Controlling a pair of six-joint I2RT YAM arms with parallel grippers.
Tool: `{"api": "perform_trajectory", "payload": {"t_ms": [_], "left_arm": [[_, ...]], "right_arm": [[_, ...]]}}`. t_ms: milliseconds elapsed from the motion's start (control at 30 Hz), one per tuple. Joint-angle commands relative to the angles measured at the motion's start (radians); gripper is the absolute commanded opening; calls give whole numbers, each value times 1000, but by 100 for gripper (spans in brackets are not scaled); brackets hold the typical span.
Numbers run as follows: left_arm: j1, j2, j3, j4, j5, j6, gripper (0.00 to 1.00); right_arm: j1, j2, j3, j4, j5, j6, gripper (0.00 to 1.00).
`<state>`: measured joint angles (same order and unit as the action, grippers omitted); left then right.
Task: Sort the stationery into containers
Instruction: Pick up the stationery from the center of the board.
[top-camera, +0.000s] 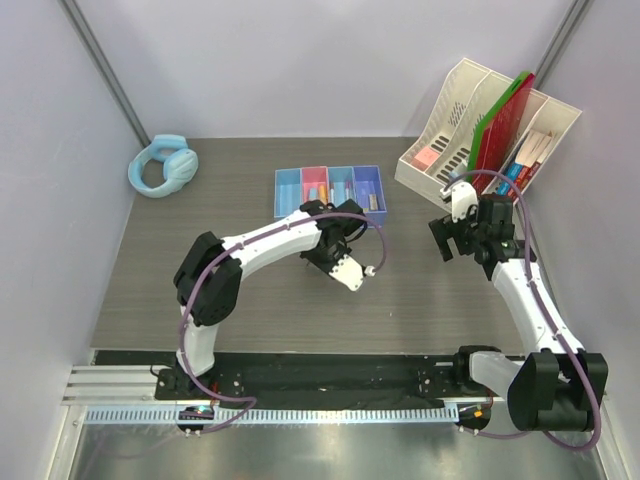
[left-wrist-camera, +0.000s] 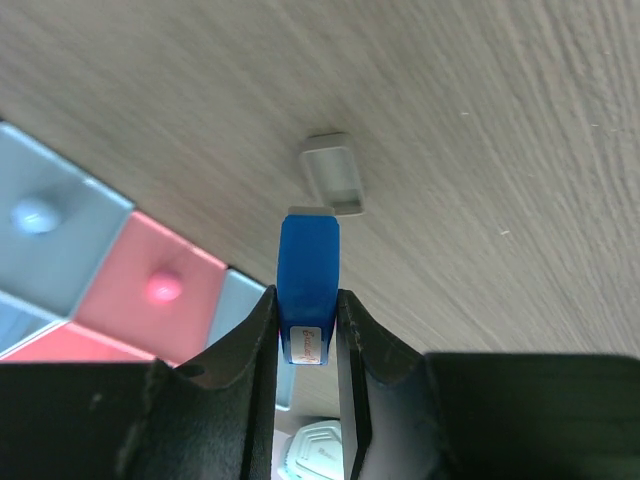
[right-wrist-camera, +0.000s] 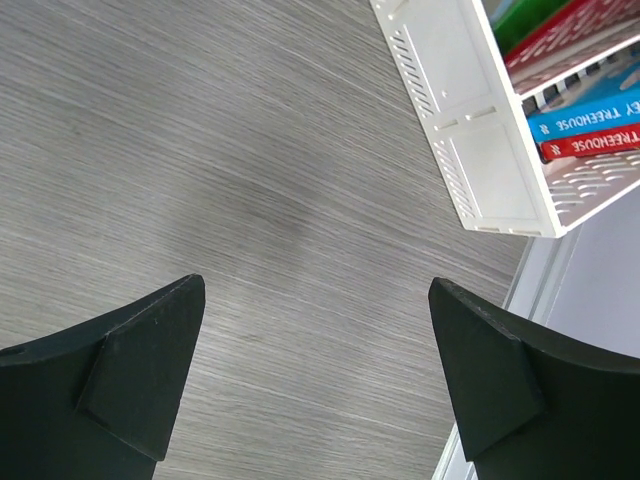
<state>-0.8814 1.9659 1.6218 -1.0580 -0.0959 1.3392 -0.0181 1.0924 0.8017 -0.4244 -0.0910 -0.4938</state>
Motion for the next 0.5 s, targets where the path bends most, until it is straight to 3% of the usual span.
{"api": "perform_trajectory", "payload": {"t_ms": [0,467], "left_arm": [[-8,-9,-57,-27,-31,11,0],[-30,45,29,-37,16,-121,0]], "right_arm": [[-31,-40,-9,44,-33,15,100],[-45,-86,-15,42,-62,21,100]]}}
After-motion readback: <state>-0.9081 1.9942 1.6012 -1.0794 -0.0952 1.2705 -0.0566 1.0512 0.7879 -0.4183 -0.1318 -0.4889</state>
